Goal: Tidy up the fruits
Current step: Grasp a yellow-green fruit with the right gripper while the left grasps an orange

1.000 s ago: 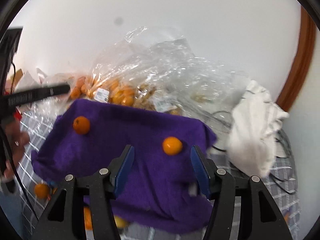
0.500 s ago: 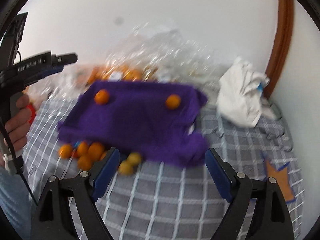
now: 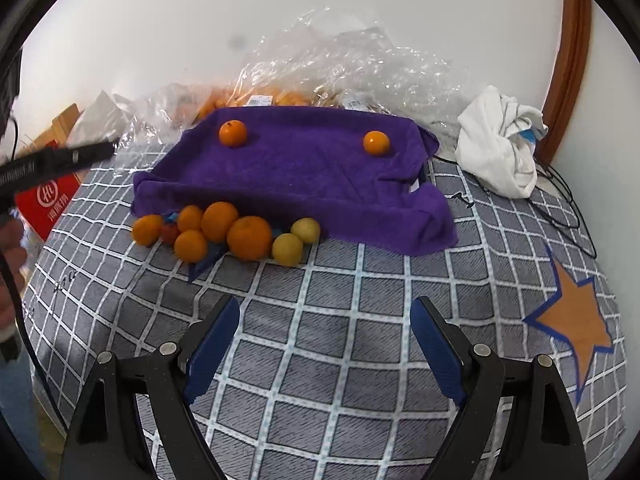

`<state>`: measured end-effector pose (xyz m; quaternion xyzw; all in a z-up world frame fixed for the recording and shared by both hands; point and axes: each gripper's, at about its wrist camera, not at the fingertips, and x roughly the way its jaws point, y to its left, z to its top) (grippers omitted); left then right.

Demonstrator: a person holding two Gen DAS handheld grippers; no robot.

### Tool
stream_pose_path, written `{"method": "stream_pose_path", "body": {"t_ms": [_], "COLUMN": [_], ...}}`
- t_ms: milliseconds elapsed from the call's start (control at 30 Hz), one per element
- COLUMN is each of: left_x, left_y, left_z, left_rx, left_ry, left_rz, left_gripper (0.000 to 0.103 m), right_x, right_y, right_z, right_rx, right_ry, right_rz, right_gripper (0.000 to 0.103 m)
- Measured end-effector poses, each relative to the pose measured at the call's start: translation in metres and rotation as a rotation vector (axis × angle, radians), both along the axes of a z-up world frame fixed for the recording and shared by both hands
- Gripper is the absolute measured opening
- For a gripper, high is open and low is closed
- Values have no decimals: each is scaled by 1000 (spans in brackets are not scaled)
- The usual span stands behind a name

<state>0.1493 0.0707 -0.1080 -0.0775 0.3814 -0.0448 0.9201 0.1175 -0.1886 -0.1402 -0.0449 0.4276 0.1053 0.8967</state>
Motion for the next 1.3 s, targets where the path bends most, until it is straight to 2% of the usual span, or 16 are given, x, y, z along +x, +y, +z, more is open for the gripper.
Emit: {"method": "stream_pose_path", "body": {"t_ms": [233, 367, 467, 600, 667, 733, 867, 933, 1033, 1133, 1300], "left_x": [-19, -21, -12, 1, 9, 13, 14, 12, 12, 8, 7], "left_y": [9, 4, 1, 6, 10, 13, 17, 19, 23, 21, 17], "left_z": [-23, -33, -41, -51, -58, -63, -70, -74, -82, -81, -80], "left_rx": [13, 58, 93, 12, -36, -60, -68, -89, -150, -144, -136], "left_ry": [21, 16, 14, 57, 83, 88, 55, 40, 74, 57, 43], "left_rz": [0, -15, -10, -44, -62, -64, -69, -75, -89, -102, -107], "left_gripper": [62, 62, 61, 52, 46, 45, 42, 42, 41, 41, 41], "right_x": [-9, -12, -1, 19, 27, 34, 50, 58, 65, 66, 72], "right_y": [-3, -13, -17, -14, -12, -8, 2, 8, 14, 18, 24], "right_z": [0, 2, -1, -12, -17, -22, -35, -42, -50, -53, -61], "right_rx": [3, 87, 146, 155, 152, 154, 183, 178, 168, 186, 161], "right_ry": [-81, -146, -107, -78, -91, -93, -37, -5, 20, 23, 31], "right_rz": [-2, -7, -14, -38, -44, -41, 3, 22, 38, 66, 71], "right_gripper": [88, 88, 88, 88, 82, 68, 55, 45, 37, 37, 37]}}
